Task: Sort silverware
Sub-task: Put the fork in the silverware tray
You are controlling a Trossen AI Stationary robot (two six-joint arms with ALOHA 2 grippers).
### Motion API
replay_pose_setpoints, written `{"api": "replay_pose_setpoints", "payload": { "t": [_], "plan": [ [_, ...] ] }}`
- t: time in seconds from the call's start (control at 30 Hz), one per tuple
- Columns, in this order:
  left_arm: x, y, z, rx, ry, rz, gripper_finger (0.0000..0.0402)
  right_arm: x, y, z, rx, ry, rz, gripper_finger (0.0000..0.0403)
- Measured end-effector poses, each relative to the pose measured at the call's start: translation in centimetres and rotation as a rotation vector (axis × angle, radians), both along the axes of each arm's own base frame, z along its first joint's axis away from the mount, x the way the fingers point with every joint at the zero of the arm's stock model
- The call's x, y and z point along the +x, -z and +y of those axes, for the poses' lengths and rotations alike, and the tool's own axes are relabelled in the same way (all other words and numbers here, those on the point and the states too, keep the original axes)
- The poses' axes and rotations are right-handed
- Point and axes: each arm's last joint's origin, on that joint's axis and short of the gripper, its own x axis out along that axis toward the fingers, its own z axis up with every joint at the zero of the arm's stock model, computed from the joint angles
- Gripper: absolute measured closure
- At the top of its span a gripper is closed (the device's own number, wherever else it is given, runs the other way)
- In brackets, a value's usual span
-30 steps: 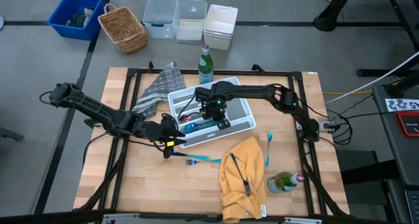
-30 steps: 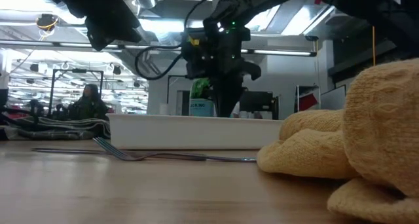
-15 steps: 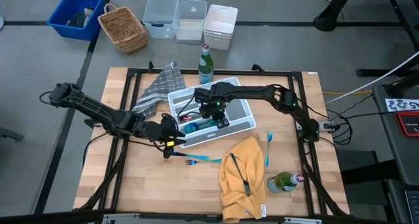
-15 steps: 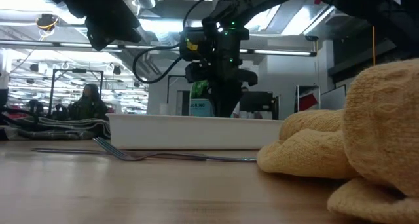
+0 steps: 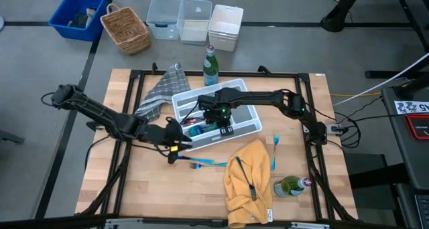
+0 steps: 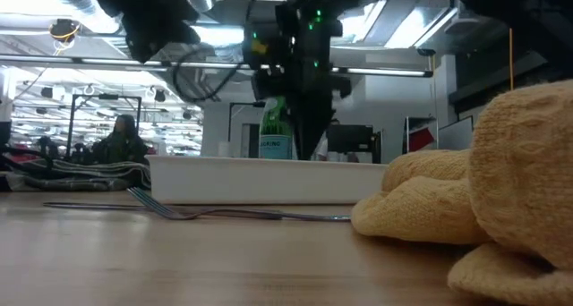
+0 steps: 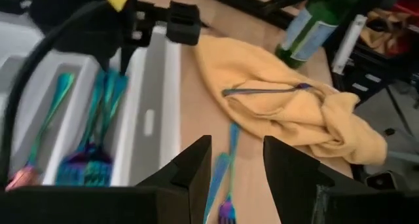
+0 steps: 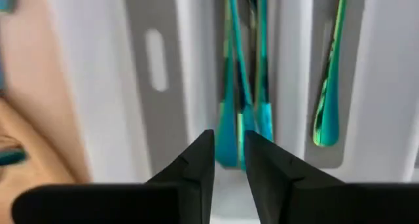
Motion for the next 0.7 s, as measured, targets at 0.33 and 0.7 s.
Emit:
{"api": "replay_pose_setpoints", "payload": {
  "t": [0.33, 0.7],
  "plan": [
    [2.6, 3.4, -3.2, 0.091, 0.152, 0.044, 0.0274, 0.1, -4.8, 3.2, -0.040, 0.008, -0.005, 0.0320],
    [4.7, 9.4, -4.8, 0.193, 0.208, 0.202, 0.0274, 0.2, -10.3, 7.2, -0.038, 0.083, -0.142, 0.0320]
  ]
}}
